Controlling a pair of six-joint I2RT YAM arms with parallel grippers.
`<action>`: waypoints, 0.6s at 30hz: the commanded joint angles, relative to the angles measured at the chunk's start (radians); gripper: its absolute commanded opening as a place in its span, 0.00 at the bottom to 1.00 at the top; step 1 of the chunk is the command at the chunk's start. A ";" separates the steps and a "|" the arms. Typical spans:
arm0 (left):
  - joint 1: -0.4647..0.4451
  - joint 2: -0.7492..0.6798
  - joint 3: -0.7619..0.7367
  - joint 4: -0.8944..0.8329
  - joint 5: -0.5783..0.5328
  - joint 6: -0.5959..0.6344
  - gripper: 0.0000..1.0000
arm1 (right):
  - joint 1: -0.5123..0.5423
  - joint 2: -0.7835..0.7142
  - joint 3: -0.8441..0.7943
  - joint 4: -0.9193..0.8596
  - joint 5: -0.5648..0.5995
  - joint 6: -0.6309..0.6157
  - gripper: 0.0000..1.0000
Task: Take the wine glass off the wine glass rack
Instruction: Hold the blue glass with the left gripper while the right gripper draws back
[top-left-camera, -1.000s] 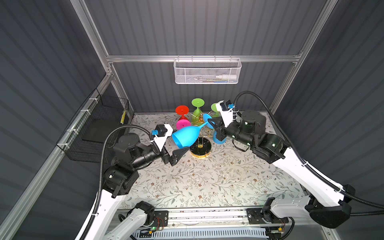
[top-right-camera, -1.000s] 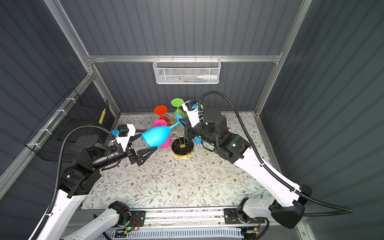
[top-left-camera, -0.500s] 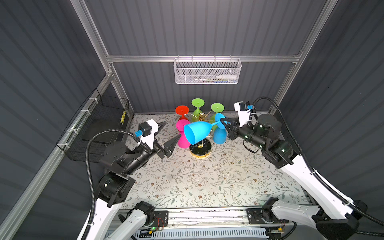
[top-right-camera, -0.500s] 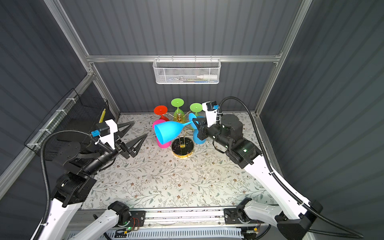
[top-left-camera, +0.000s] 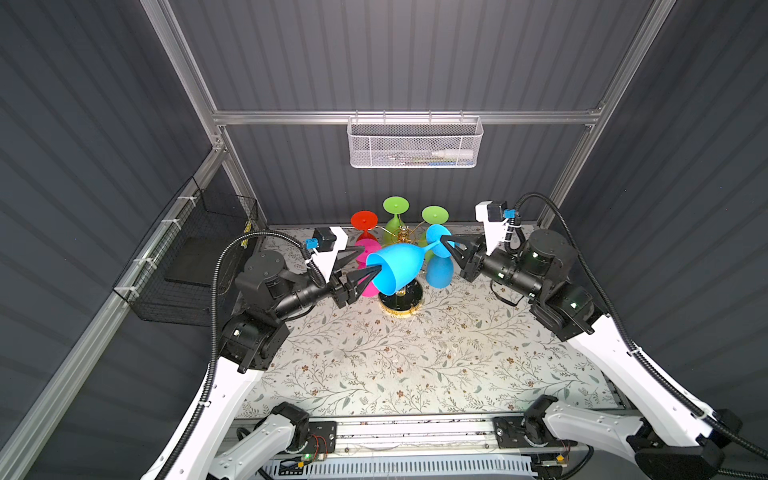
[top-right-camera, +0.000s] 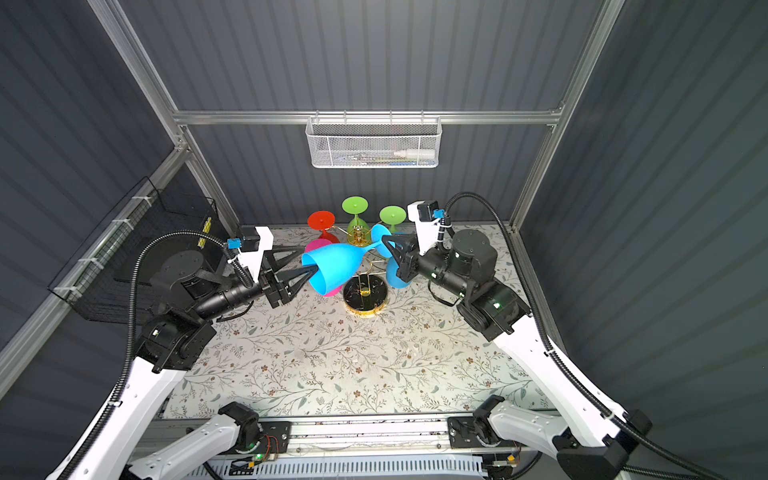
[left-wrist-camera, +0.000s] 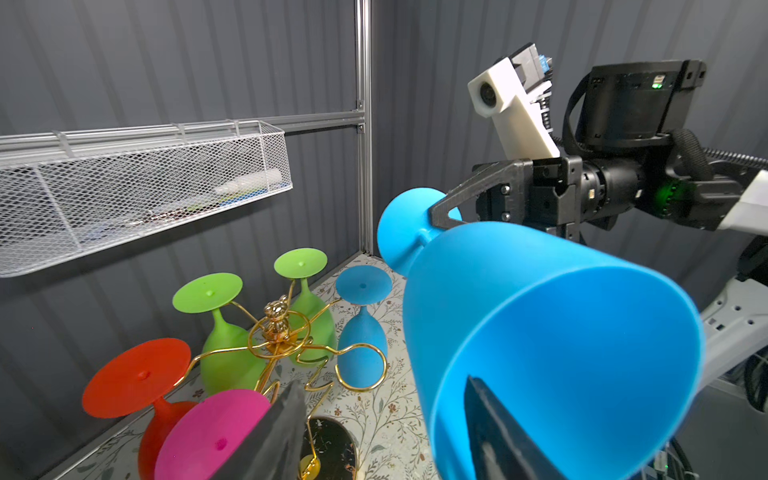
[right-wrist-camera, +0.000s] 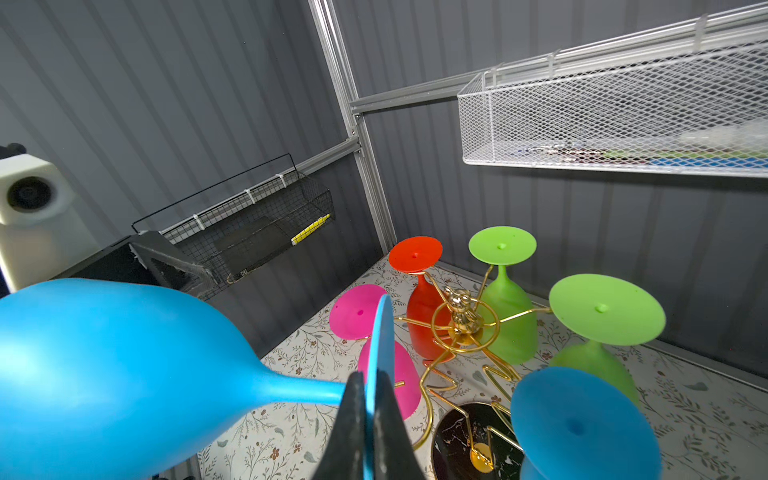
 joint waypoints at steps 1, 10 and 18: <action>-0.005 0.014 0.039 -0.006 0.051 -0.005 0.50 | -0.004 0.002 -0.010 0.048 -0.044 0.011 0.00; -0.004 0.054 0.067 -0.030 0.054 -0.011 0.10 | -0.004 0.013 -0.026 0.066 -0.048 0.029 0.00; -0.003 0.050 0.134 -0.109 0.001 -0.025 0.00 | -0.003 0.014 -0.021 0.066 -0.079 0.041 0.13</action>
